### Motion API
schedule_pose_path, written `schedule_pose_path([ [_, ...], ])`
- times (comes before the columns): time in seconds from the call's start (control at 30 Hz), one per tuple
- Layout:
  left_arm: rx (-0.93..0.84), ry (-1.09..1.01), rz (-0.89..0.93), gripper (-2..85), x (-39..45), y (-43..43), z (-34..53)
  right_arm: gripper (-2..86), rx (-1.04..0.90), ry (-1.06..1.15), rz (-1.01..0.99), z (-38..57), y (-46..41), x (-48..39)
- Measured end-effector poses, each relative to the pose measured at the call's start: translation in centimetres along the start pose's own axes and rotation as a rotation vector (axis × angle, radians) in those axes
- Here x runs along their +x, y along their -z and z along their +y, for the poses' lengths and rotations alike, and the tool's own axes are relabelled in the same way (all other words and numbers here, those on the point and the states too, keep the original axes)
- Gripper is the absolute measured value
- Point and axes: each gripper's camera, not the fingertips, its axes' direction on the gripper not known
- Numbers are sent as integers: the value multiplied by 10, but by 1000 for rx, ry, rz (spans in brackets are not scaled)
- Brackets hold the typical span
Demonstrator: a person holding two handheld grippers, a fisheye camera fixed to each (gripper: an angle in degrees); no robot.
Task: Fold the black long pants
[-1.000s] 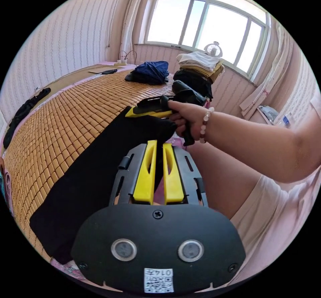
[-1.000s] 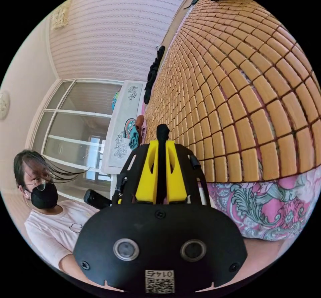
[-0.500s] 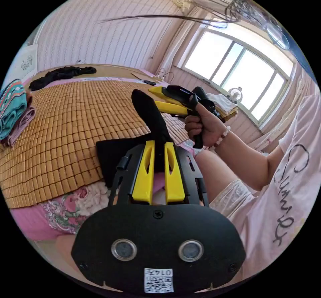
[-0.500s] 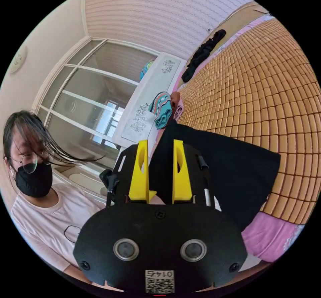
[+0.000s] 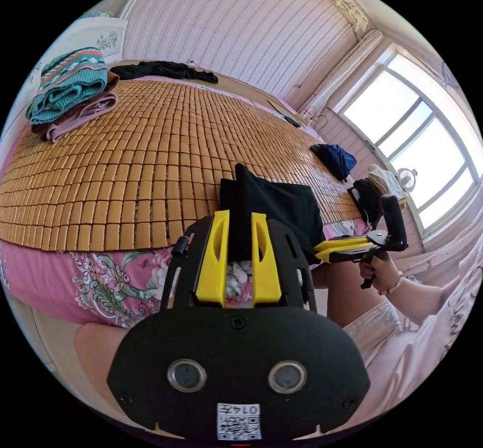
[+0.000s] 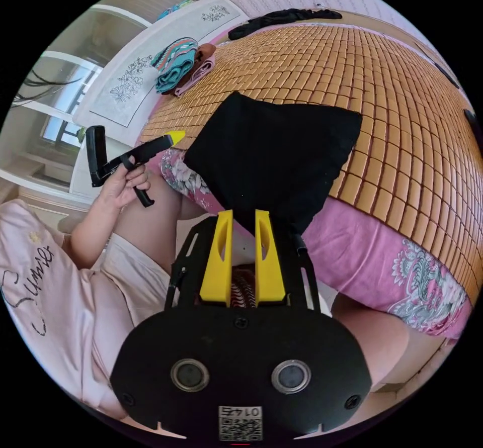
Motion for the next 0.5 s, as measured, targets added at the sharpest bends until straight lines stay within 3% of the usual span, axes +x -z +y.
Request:
schedule_pose_path([
  [0.1,-41,11,65,96,-4,-22,-15,78,6,2,-14,8,22,0],
  [0.3,-105,6,78,141,-14,-49,-39,129,261,-175,5,16,55,54],
  [0.5,-153,58,205,94,-26,-70,-49,83,360,-367,-337,22,18,114],
])
